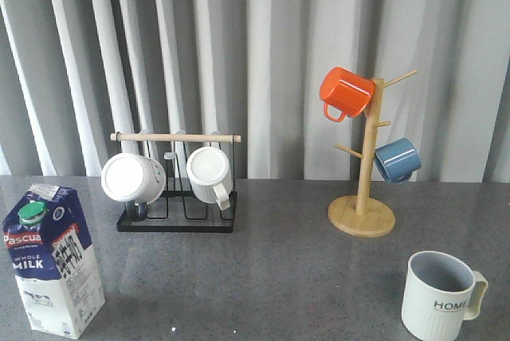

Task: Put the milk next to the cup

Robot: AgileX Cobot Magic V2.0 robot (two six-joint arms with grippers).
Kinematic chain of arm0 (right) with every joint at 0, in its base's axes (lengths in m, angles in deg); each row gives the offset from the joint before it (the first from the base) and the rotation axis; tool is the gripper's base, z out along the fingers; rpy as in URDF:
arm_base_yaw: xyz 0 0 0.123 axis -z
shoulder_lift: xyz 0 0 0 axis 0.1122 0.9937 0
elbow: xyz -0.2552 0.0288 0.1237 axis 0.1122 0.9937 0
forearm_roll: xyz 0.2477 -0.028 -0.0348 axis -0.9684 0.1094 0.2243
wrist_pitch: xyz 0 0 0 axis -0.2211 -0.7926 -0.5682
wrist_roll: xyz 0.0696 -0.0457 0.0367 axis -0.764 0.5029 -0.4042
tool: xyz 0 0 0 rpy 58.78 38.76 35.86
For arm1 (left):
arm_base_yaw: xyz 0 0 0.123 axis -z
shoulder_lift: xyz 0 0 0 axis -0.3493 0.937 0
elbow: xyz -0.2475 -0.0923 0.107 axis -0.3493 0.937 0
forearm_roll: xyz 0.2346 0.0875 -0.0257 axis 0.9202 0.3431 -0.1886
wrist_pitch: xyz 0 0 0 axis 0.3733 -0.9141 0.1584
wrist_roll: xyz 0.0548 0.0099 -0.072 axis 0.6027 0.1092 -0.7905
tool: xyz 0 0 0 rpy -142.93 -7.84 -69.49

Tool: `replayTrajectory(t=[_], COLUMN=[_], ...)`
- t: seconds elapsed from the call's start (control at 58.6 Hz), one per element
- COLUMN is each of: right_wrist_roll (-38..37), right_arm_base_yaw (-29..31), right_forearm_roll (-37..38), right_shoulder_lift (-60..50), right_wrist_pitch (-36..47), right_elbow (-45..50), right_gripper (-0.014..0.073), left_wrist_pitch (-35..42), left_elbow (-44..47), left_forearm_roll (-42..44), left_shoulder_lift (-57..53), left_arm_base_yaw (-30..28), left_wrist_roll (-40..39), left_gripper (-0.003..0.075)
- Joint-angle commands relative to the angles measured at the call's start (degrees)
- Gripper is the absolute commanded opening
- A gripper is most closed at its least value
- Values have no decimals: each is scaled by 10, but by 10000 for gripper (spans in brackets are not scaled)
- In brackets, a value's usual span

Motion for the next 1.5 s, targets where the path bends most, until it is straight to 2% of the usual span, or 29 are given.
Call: replayTrajectory(t=[0.0, 0.102, 0.239, 0.41, 0.597, 0.904, 1.041, 1.212, 1.485], right_wrist_roll=[-7, 4, 55, 110, 115, 111, 71, 53, 39], right_arm_base_yaw=[4, 4, 4, 4, 4, 4, 4, 4, 4], right_forearm_roll=[-19, -21, -21, -21, 15, 69, 113, 130, 146], right_shoulder_lift=[15, 22, 60, 136, 210, 222, 224, 245, 326], right_wrist_pitch=[55, 40, -37, -105, -166, -202, -214, -230, -203], right_elbow=[-20, -28, -92, -199, -268, -273, -273, -273, -257], right_gripper=[597, 569, 561, 561, 561, 559, 559, 559, 559], left_wrist_pitch=[23, -3, -60, -95, -104, -105, -105, -105, -105], left_elbow=[-27, -46, -104, -195, -257, -257, -257, -257, -257], left_forearm_roll=[-18, -19, -17, -17, -17, -17, -17, -17, -17], left_shoulder_lift=[-3, 24, 104, 225, 320, 340, 340, 340, 340], left_arm_base_yaw=[0, 1, 1, 1, 1, 1, 1, 1, 1], left_wrist_roll=[-46, -58, -53, 22, 63, 63, 63, 63, 63], left_gripper=[435, 438, 438, 438, 436, 436, 436, 436, 436])
